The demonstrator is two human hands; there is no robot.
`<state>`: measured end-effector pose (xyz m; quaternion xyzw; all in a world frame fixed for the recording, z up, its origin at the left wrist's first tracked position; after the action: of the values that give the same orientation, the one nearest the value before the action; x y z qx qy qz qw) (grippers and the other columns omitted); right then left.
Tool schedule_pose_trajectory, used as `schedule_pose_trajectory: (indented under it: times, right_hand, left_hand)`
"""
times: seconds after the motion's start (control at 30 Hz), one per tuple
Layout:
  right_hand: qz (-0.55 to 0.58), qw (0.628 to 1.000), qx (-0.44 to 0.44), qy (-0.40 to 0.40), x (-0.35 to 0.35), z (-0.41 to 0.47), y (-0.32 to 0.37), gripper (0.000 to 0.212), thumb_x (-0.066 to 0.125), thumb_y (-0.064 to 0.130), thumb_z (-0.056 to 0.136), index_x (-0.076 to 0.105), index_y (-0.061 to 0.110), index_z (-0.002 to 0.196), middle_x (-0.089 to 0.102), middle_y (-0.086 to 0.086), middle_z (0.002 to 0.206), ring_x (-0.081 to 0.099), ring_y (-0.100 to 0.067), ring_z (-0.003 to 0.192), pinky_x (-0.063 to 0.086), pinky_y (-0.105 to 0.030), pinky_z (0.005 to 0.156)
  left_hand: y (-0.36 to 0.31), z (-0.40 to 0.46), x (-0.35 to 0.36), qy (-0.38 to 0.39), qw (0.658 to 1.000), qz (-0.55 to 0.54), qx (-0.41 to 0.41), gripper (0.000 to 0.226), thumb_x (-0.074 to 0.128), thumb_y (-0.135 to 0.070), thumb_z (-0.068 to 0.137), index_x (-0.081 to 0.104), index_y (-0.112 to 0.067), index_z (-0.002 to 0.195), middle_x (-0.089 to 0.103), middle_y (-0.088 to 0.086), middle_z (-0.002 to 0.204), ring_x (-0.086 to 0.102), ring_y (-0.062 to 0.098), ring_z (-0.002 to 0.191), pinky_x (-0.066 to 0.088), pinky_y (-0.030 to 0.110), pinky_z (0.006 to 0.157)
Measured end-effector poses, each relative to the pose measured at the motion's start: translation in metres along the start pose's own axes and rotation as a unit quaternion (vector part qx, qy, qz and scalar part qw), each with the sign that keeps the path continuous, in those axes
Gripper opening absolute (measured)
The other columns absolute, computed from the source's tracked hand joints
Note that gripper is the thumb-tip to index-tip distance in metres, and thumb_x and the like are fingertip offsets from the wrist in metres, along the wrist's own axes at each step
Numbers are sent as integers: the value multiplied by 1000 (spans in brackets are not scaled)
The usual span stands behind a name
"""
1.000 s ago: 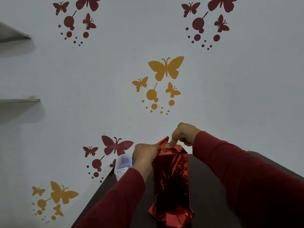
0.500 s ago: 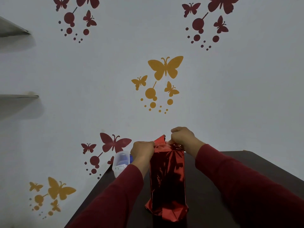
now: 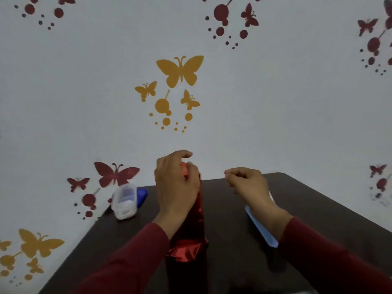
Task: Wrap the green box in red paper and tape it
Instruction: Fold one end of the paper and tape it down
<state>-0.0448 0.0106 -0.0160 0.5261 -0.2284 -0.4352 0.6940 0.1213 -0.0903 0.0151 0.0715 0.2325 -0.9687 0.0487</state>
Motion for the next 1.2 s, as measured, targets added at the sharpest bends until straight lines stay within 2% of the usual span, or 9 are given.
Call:
schedule_pose_trajectory:
  times: [0.1,0.2,0.3,0.4,0.53,0.8,0.93,1.03,1.2]
  right_hand:
    - [-60,997,-26,-28,-39,-13,-21,7,75,25,88,81,28,84,77,15,84,71,-4,86,58,-25,83]
    - [-206,975,-34,-80,-81,-18,-40,11,72,32,90,81,26,90,75,14,92,68,-6,90,47,-20,71]
    - [-323,942,36,-86,-110,-14,-57,22,66,35,89,79,18,84,75,0,82,66,-19,72,45,-26,59]
    - [-303,940,153,-37,-123,-4,-75,31,68,38,87,67,8,76,67,-12,72,65,-25,68,58,-39,63]
    - [-64,942,328,35,-116,1,-94,43,76,30,89,63,4,120,65,-17,118,68,-40,97,64,-49,62]
    - [1,914,392,105,-102,20,-97,31,75,10,88,66,0,116,55,-18,136,57,-48,120,58,-68,79]
    - [79,914,394,62,-102,20,-90,21,69,12,96,69,4,116,53,-10,138,45,-38,135,46,-78,94]
    - [128,913,385,43,-103,16,-83,21,65,12,99,69,6,119,55,-3,132,34,-30,144,36,-84,98]
    - [171,928,329,-21,-101,2,-93,18,67,8,86,73,4,103,65,-4,110,59,-30,117,48,-74,88]
  left_hand:
    - [-19,-28,37,82,990,-40,111,18,63,-15,91,69,-21,106,66,-14,105,55,6,107,45,28,96]
    - [-24,-62,86,232,965,-75,99,28,71,-24,90,66,-23,117,63,-14,116,52,4,115,45,24,97]
    - [-19,-92,129,375,922,-78,49,70,78,-52,82,49,-30,142,48,-15,143,41,2,132,40,25,107]
    - [-18,-111,161,436,895,-93,20,104,84,-60,75,27,-34,157,24,-21,161,23,-3,144,27,22,113]
    - [-14,-125,183,410,905,-116,6,107,86,-48,78,21,-31,161,16,-29,157,17,-13,139,23,17,113]
    - [-3,-139,199,370,922,-113,1,109,81,-59,76,18,-34,162,14,-21,167,14,-14,142,19,14,115]
    - [1,-139,201,375,918,-127,-12,111,82,-60,75,18,-34,162,16,-23,166,15,-15,140,22,17,115]
    - [2,-140,202,371,917,-142,-32,110,84,-59,75,19,-35,161,19,-34,156,17,-21,135,19,6,108]
    - [1,-138,201,368,917,-151,-36,111,86,-56,72,23,-31,160,23,-32,148,21,-19,129,19,0,99]
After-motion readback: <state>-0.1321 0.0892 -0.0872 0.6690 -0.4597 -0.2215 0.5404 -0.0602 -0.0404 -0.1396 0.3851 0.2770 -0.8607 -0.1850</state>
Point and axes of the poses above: each hand's wrist, its own z-axis towards the middle knuckle, its own x-axis out of the palm, y = z × x, the point moved 3 cm from there along z, towards the middle knuckle
